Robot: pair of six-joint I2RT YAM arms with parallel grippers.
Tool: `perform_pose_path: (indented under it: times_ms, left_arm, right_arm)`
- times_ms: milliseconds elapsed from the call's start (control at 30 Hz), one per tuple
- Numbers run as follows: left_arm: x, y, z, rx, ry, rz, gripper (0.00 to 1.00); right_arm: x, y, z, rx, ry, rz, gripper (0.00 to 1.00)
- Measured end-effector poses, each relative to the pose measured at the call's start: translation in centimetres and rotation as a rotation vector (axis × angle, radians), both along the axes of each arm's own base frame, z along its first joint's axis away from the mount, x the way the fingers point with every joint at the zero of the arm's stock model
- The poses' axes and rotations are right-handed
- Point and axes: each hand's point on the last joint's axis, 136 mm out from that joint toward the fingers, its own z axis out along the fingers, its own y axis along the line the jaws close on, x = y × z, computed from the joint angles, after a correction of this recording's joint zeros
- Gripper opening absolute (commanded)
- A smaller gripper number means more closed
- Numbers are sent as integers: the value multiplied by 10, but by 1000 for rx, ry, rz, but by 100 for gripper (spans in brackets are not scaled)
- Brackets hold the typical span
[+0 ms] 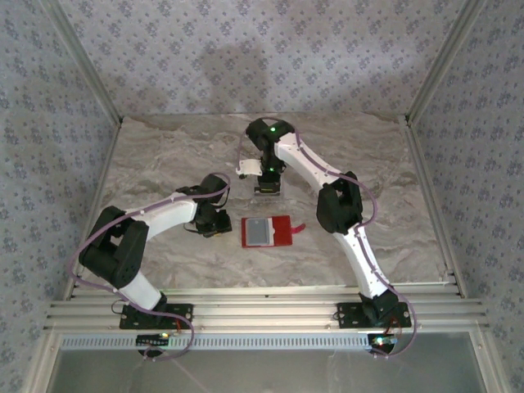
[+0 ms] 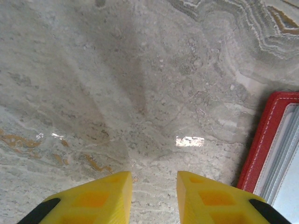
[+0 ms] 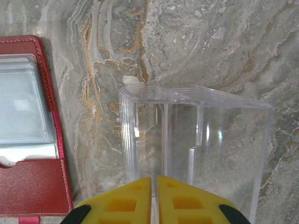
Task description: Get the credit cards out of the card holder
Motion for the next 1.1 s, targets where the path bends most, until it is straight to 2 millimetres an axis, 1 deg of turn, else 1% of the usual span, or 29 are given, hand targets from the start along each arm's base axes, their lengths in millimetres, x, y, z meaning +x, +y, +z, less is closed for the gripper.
perform_pose_path:
  times_ms: [333,500,633,733,900,967,1033,1100]
  left_arm:
    - [0,0,0,0,-1,0,32]
    - [0,0,0,-1,-1,4,32]
    - [0,0,0,-1,-1,4,32]
    - [0,0,1,-2,-2,3,32]
    - [4,-4,5,-17,-9,0,32]
    - [7,-7,8,-27,-15,-2,32]
    - [10,-11,12,-38,-24,-6,31]
    - [15,-14,15,-46,-31,-11,31]
  right_arm:
    - [15,-3,1,-4,-53,-16,17]
    - [25,-3,-2,-9,-98,-26,22]
    - [27,-7,-3,-8,-129,-44,25]
    - [26,-11,8,15,-160,-78,27]
    - [27,-19,50,104,-229,-216,28]
    - [25,-24,63,140,-242,-287,29]
    - [19,-29,70,175,-238,-368,29]
    - [11,-35,71,203,-221,-462,28]
